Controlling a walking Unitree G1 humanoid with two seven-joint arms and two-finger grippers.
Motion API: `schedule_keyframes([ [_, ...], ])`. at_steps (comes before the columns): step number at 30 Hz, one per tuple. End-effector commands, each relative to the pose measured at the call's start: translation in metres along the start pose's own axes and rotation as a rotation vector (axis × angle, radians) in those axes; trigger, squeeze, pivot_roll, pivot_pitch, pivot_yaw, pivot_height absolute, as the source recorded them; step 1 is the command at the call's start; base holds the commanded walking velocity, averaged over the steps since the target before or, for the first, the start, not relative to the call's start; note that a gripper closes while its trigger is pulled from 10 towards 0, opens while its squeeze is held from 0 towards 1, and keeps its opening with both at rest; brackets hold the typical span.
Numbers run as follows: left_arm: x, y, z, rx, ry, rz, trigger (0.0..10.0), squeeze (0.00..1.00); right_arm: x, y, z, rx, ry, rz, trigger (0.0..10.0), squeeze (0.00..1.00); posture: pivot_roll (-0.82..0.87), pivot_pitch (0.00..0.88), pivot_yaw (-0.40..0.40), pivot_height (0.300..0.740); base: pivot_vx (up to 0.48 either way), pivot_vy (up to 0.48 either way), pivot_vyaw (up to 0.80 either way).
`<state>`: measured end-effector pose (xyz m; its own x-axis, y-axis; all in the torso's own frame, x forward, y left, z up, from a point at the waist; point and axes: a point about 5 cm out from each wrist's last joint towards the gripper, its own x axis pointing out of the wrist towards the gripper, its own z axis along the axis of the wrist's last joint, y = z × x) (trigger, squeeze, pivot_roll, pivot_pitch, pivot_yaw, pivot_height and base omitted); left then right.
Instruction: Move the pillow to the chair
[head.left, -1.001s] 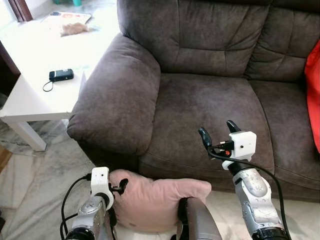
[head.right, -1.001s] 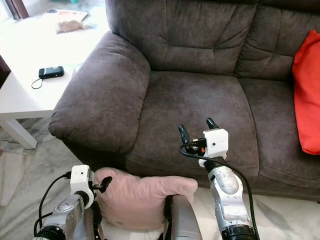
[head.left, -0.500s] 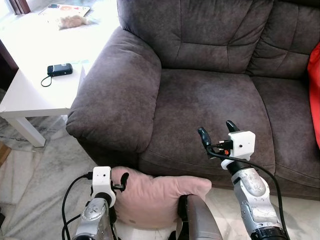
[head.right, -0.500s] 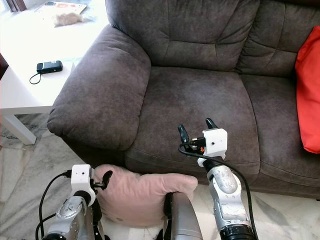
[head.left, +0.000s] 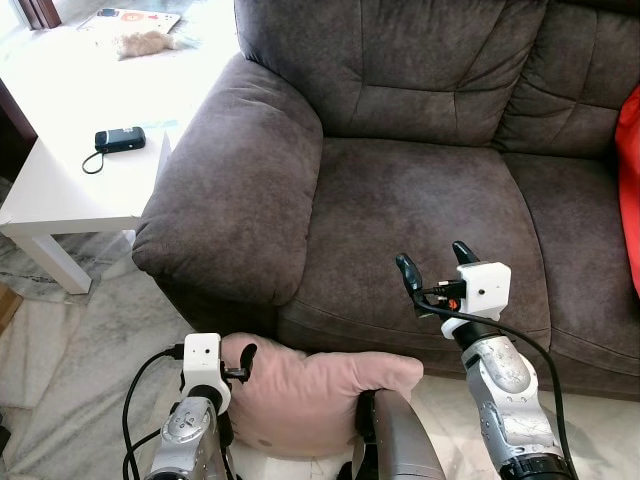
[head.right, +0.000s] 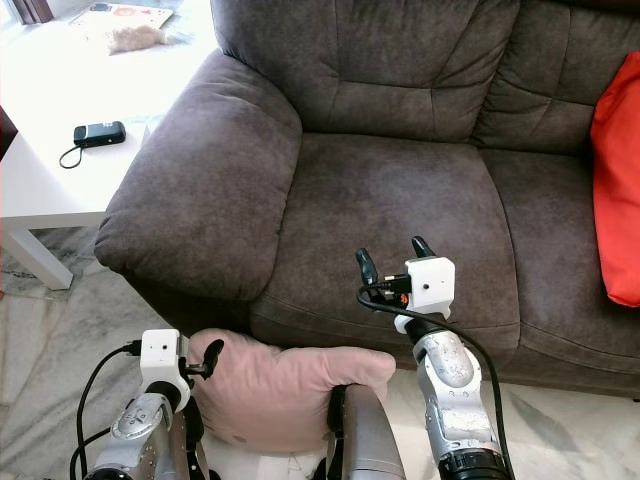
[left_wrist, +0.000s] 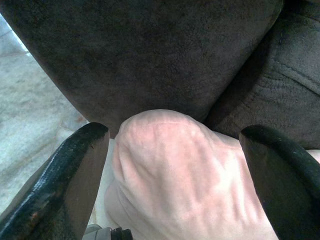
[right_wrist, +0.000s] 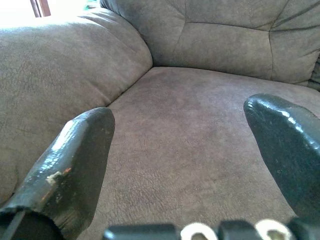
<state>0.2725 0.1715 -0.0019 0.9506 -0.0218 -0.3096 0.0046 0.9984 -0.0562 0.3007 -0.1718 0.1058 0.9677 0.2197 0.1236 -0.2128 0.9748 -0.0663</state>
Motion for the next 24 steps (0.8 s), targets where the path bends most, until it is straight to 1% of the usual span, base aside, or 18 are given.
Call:
schedule_keyframes([
  [1,-0.0031,-0.0025,-0.0069,-0.001,0.021,-0.007,10.0,0.0,0.0001,-0.002,0.0036,0.011,-0.018,-0.012,10.0,0.0,-0.03,0.143,-0.073,0.564,0.0,0.0,0.0],
  [8,-0.0035,-0.0044,-0.0092,0.0,0.035,-0.013,10.0,0.0,-0.0007,-0.0021,0.0038,0.004,-0.021,-0.001,10.0,0.0,-0.03,0.147,-0.077,0.564,0.0,0.0,0.0],
  [15,-0.0035,-0.0048,-0.0098,-0.003,0.038,-0.016,10.0,0.0,-0.0004,-0.0013,0.0012,0.003,0.0,0.004,10.0,0.0,-0.03,0.151,-0.08,0.564,0.0,0.0,0.0],
  [24,-0.0042,-0.004,-0.0109,-0.004,0.043,-0.015,10.0,0.0,0.0016,-0.0015,0.0024,0.011,-0.003,0.003,10.0,0.0,-0.03,0.151,-0.081,0.514,0.0,0.0,0.0],
])
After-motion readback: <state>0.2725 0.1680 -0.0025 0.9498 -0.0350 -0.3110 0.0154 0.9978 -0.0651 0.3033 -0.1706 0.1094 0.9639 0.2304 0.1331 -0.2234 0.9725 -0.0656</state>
